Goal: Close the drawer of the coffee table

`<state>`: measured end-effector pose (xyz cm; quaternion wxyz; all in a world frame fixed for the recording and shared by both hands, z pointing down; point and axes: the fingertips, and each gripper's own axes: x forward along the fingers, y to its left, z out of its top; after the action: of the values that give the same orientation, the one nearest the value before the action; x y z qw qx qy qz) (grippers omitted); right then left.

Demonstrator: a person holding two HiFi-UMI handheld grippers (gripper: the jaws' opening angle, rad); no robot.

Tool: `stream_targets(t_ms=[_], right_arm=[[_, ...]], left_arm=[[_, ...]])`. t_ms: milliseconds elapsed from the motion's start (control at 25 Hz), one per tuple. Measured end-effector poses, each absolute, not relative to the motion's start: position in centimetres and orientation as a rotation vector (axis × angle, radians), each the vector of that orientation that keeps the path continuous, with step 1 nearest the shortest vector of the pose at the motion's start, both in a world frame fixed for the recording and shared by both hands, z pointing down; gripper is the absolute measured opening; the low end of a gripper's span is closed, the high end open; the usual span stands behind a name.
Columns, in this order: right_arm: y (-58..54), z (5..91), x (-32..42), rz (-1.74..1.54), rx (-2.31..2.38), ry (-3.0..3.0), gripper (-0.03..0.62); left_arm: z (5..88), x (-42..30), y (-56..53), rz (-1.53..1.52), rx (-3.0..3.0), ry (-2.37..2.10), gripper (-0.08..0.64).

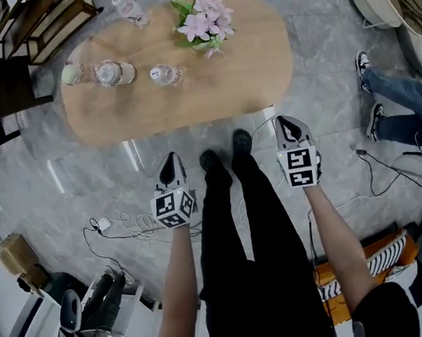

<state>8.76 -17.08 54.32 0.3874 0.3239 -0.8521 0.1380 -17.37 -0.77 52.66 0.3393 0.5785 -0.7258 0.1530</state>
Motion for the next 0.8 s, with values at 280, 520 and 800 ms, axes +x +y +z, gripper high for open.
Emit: stream_targets(t_ms=[280,520,800], right_arm=[[-15.0,44.7,6.9,0.347,0.853,-2.306,0.012],[-10.1,34.8,4.6,0.282,0.814,-2.464,0.012],[-1.7,22.5,2.2,0.171,0.782,-2.654,0.012]], left_arm=[[44.0,-16.6,1.4,0.335,1.582,-1.948,0.014],[35.2,-17.3,5.5,0.209,1.664,-2.021,0.012],[25.2,-17.9,12.1,0.096,1.854,-2.049,0.012]])
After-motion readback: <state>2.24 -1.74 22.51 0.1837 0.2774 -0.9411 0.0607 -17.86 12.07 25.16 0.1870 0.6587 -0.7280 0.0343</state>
